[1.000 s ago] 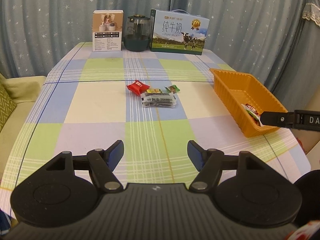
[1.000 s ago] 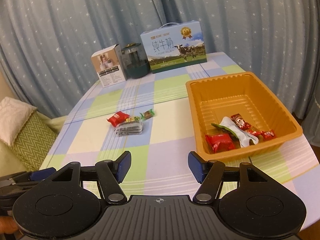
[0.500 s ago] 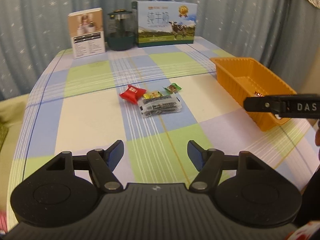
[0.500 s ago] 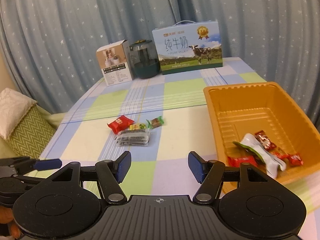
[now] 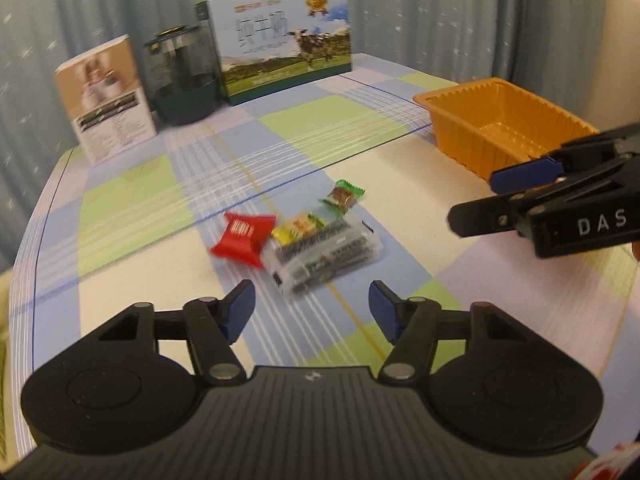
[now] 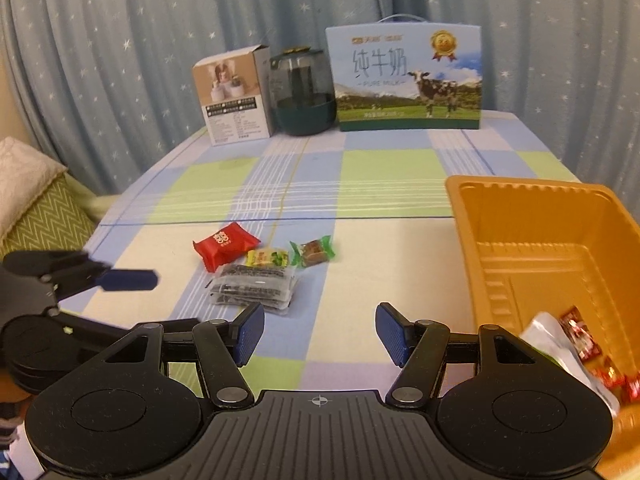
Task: Organize snacks
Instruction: 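Grasp the clear seaweed packet with the left tool while the right grasps the yellow candy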
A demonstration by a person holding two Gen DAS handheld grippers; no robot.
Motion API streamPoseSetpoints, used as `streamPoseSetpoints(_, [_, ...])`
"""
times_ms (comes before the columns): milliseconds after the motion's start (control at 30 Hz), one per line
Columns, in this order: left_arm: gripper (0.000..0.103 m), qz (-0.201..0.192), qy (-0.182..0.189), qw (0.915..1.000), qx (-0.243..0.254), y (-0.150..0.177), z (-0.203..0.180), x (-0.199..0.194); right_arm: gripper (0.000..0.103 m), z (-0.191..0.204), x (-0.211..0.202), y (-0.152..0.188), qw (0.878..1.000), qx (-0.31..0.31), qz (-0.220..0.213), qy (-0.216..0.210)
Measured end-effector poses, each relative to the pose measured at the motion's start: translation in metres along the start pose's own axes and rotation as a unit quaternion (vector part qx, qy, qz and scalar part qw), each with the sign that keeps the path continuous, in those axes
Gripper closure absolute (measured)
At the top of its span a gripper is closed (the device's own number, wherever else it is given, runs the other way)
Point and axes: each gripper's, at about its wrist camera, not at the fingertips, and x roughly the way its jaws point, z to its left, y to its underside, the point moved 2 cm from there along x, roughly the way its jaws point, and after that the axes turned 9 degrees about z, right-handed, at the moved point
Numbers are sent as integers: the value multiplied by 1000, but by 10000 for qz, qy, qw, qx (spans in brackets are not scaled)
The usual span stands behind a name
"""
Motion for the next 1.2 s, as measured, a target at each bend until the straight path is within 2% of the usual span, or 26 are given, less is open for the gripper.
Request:
streamPoseSetpoints(67, [44,-72,2,9997,252,-7,-3,7,43,-1,7,-4,9999,-84,61,79])
streamPoseSetpoints(133, [44,-150,62,9986,501,-14,-4,14,51,-2,11,-7,9998,-160,45,149])
streamPoseSetpoints(267, [44,-208,1,9937,1101,-25,-10,30,52,-7,14,-11,9995,-169,12,280])
streamPoseSetpoints(400, [44,-52,211,9894,1437,-31,-12,50,52,-9,12,-11,9993,-137,-16,340])
streamPoseSetpoints(500, [44,57,391,9919,1209,-30,-7,63,52,-11,10,-12,9993,-82,-46,367])
streamPoseSetpoints(633, [46,166,437,9930,1085,-26,-4,66,52,-16,11,-14,9995,143,-21,266])
streamPoseSetpoints(700, [51,284,511,9942,903,-25,-3,62,52,-16,12,-14,9995,180,5,244])
streamPoseSetpoints(733, [56,290,543,9948,817,-25,-3,60,52,-15,11,-14,9996,183,-1,232])
streamPoseSetpoints(800, [59,240,618,9954,691,-24,-4,55,51,-15,10,-15,9995,196,-34,227])
streamPoseSetpoints(933, [61,161,590,9972,429,-28,-4,54,52,-15,8,-15,9994,264,-71,218])
streamPoseSetpoints(1200, [67,257,507,9983,142,-29,-4,62,52,-15,8,-15,9993,313,-93,162])
